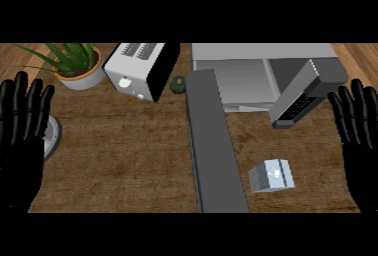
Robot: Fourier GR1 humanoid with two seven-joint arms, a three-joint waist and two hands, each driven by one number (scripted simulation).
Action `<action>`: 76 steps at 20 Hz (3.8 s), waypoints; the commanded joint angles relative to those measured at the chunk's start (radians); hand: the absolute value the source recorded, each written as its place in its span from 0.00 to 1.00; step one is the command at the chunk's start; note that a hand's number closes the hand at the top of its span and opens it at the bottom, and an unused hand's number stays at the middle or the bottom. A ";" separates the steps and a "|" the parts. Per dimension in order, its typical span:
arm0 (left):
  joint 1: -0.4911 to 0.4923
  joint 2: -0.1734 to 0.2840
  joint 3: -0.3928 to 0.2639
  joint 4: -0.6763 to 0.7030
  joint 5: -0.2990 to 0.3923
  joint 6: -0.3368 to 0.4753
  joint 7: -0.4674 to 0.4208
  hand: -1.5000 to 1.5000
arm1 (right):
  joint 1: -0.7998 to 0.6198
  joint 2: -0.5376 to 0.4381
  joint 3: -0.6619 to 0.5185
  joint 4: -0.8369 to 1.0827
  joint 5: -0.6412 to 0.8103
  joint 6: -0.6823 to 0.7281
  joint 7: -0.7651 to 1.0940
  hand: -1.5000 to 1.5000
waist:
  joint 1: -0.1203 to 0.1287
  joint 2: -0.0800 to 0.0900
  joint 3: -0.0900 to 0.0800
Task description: Pick up the milk, place it into the microwave and close the microwave
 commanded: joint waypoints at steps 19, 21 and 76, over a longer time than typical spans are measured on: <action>0.425 -0.086 -0.229 0.044 0.186 0.050 -0.245 0.00 | 0.535 0.086 0.340 -0.250 0.212 -0.152 -0.004 0.00 | 0.044 0.023 0.020; 0.458 -0.061 -0.200 0.057 0.205 0.014 -0.294 0.00 | 0.657 0.086 0.332 -0.248 0.193 -0.131 -0.118 0.00 | 0.039 0.021 0.020; 0.751 0.003 -0.303 0.043 0.234 -0.015 -0.566 0.00 | 0.113 0.073 -0.071 1.203 -0.027 -0.168 -1.030 0.00 | 0.048 0.024 0.020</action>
